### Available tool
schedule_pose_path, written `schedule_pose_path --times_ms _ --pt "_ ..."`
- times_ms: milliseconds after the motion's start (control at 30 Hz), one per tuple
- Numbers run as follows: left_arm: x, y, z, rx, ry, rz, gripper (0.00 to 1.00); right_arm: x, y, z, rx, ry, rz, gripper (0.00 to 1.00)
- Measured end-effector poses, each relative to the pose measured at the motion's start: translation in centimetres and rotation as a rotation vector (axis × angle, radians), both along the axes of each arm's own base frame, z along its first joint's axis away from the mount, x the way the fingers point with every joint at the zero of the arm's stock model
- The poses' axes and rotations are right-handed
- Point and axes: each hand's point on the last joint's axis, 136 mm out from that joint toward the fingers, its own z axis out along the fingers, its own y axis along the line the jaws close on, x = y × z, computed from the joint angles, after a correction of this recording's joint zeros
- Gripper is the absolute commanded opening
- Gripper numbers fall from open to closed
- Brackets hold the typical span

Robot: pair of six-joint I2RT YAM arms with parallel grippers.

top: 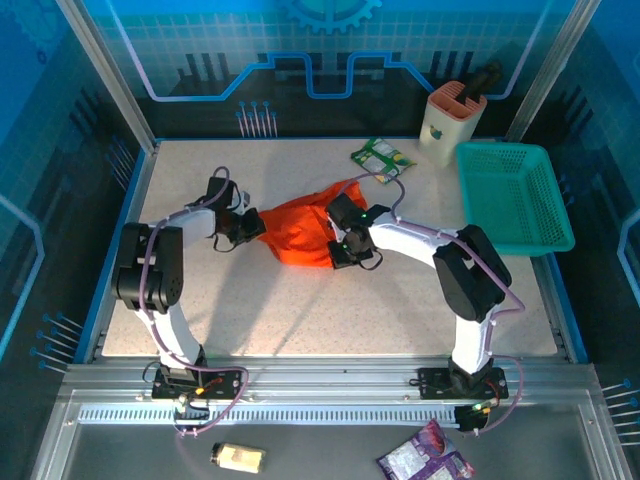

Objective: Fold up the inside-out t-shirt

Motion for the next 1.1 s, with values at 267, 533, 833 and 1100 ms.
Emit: schedule_pose_path --times_ms 267,533,833,1100 --pt "1.1 0.5 6.2 -0.005 -0.151 0.01 0.0 1.6 0.9 4.3 0.043 -0.091 0.011 0.0" --pt "2.2 5.0 26.0 0.024 -0.593 0.109 0.0 4.3 4.7 15.1 0.247 -0.262 0.073 0.0" --pt "-0.7 4.9 32.0 0.017 -0.7 0.105 0.03 4.7 7.5 33.6 0.546 -0.555 0.186 0.0" --pt "-1.7 4.0 30.6 -0.023 -0.647 0.071 0.09 0.5 2.6 46.0 0.634 -0.857 0.186 0.0"
